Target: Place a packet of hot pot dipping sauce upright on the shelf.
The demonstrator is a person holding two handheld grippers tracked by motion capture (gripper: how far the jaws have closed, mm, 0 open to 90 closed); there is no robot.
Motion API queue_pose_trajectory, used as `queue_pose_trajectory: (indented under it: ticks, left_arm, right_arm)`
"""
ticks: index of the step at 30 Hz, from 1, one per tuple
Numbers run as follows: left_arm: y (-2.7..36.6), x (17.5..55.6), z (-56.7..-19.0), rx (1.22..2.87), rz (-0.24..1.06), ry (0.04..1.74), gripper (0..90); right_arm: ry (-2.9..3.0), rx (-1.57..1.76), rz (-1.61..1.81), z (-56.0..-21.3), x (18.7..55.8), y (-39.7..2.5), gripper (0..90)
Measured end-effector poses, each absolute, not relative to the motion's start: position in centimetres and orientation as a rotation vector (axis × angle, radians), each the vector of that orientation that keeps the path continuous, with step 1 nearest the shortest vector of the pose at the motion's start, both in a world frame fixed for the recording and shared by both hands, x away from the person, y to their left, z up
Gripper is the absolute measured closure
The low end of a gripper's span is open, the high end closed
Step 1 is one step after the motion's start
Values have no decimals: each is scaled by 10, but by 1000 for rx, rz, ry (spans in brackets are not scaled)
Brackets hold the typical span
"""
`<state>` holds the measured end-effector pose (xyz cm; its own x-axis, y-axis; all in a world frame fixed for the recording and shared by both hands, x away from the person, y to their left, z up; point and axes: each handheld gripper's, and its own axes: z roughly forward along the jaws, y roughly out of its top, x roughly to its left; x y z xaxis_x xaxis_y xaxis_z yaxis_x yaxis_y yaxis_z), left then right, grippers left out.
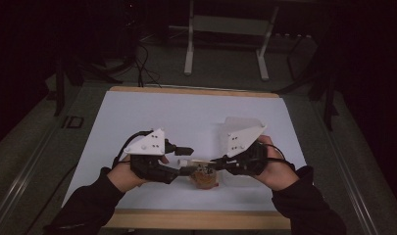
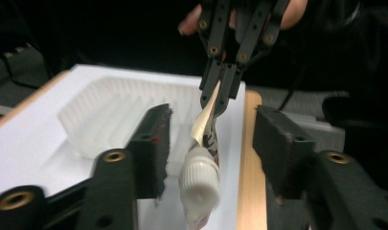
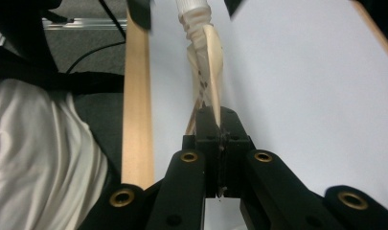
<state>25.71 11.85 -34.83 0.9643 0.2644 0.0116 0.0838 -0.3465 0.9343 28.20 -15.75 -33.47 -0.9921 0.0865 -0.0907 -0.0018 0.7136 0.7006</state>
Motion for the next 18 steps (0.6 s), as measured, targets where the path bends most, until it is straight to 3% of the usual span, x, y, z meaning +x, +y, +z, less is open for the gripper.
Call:
queue_pose_trajectory:
  ticks: [3,9,11,18]
  left_arm:
    - [128,255,-344,1883,213,276,354]
    - [147,251,-349,1865,207,336,266]
    - [153,251,-355,1877,187,333,180]
    - [163,252,-388,1841,199,435,106]
  right_arm:
    - [2779,81,1149,-331,285,-163,896]
    - [2744,101,1179,-322,289,-175,895]
    - [2729,102,1189,-319,290,-179,895]
    - [2664,72,1201,-309,293,-191,895]
